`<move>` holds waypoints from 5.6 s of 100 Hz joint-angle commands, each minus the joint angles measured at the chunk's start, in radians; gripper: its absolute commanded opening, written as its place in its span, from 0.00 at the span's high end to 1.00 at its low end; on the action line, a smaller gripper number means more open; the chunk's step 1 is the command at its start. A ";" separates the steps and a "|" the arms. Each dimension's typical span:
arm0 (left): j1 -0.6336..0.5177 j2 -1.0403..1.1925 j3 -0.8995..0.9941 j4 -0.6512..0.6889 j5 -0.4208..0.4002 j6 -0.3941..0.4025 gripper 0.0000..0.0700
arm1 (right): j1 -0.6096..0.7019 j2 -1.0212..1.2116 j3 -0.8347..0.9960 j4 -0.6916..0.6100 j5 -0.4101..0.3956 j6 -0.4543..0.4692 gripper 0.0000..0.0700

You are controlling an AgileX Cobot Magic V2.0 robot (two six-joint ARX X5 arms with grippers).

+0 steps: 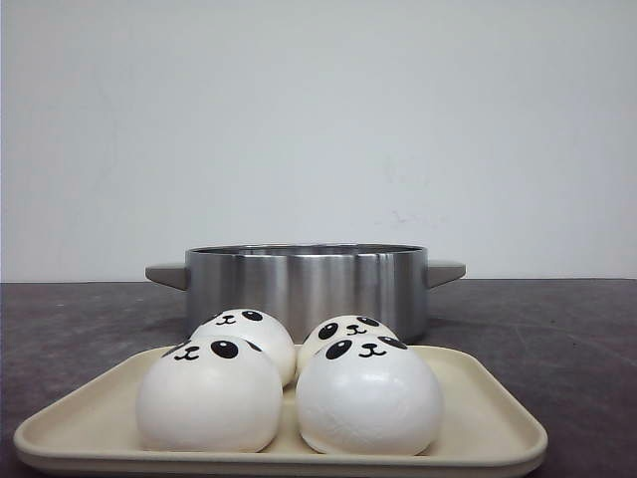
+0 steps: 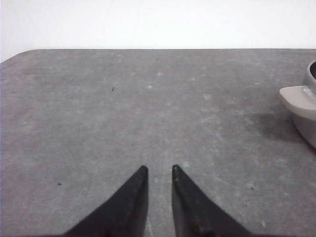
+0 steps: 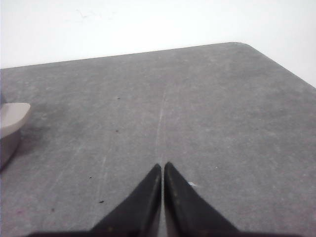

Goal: Steam buns

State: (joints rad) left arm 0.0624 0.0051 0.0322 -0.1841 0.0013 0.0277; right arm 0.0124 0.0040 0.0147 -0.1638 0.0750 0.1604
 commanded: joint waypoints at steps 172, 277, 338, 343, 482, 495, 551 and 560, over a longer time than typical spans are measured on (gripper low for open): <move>-0.061 0.467 0.747 -0.253 0.441 -0.300 0.99 | -0.001 0.352 0.749 -0.309 -0.452 0.172 1.00; -0.379 0.670 0.926 -0.459 0.435 -0.197 0.21 | 0.747 1.150 1.086 -0.447 -0.057 0.227 0.10; -0.480 0.669 0.926 -0.460 0.427 -0.197 0.21 | 0.807 1.717 1.211 -0.602 -0.101 0.323 0.19; -0.486 0.669 0.926 -0.460 0.421 -0.197 0.21 | 0.803 1.745 1.211 -0.587 -0.101 0.323 0.20; -0.509 0.679 0.926 -0.435 0.313 -0.197 0.21 | 0.774 1.627 1.729 -0.515 0.132 0.118 1.00; -0.509 0.684 0.926 -0.428 0.313 -0.197 0.21 | 0.693 1.714 1.761 -0.515 0.109 0.113 1.00; -0.509 0.689 0.926 -0.436 0.313 -0.198 0.21 | 0.566 2.110 1.761 -0.439 0.057 0.111 1.00; -0.509 0.689 0.926 -0.447 0.313 -0.197 0.21 | 0.565 2.132 1.761 -0.427 0.056 0.109 1.00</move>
State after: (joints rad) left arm -0.4412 0.6872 0.9451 -0.6319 0.3141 -0.1757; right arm 0.5690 2.1120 1.7596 -0.6086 0.1314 0.2836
